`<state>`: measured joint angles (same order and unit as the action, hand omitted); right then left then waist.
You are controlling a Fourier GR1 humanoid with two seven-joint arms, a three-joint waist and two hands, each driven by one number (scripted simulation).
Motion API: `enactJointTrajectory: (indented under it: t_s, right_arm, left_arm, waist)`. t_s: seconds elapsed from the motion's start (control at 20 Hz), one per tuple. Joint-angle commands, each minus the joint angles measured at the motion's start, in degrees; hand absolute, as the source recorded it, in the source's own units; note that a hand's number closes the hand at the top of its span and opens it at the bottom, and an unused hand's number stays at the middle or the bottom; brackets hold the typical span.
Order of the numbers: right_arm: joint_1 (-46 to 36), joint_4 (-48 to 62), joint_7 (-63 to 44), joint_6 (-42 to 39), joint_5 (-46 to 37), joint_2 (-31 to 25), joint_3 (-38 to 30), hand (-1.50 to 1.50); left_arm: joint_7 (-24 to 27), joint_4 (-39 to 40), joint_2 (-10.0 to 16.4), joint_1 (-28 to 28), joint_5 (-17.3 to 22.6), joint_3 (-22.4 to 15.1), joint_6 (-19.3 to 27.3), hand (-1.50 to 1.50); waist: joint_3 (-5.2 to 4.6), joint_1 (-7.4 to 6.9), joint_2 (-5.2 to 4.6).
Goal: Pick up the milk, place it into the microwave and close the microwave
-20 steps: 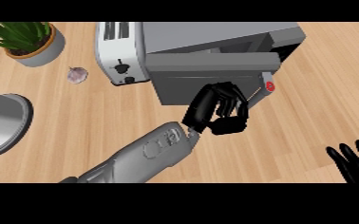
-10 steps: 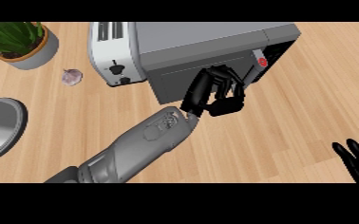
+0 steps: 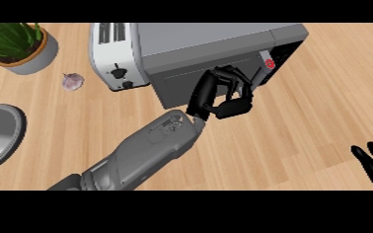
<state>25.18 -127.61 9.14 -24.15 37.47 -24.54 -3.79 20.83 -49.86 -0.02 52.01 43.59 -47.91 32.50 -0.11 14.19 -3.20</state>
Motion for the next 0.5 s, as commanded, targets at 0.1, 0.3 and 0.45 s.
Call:
enactJointTrajectory:
  t_s: [0.1,0.3,0.45]
  right_arm:
    - [-1.4,-0.3,-0.9,0.0,1.7,-1.1,-0.7,-1.5]
    - [-1.5,-1.2,-1.4,-1.3,2.6,-2.1,-0.6,-1.5]
    - [-1.8,-1.6,-1.6,-1.8,3.6,-2.4,-0.2,-1.5]
  left_arm:
    - [0.7,7.0,0.0,3.3,3.1,2.8,1.1,1.5]
    - [4.6,6.6,0.0,3.3,4.1,3.5,2.7,1.5]
    - [5.4,6.8,0.0,3.7,5.0,3.4,3.1,1.5]
  waist:
    - [0.08,0.43,-1.25]
    - [0.0,0.49,-1.09]
    - [0.02,0.7,-1.41]
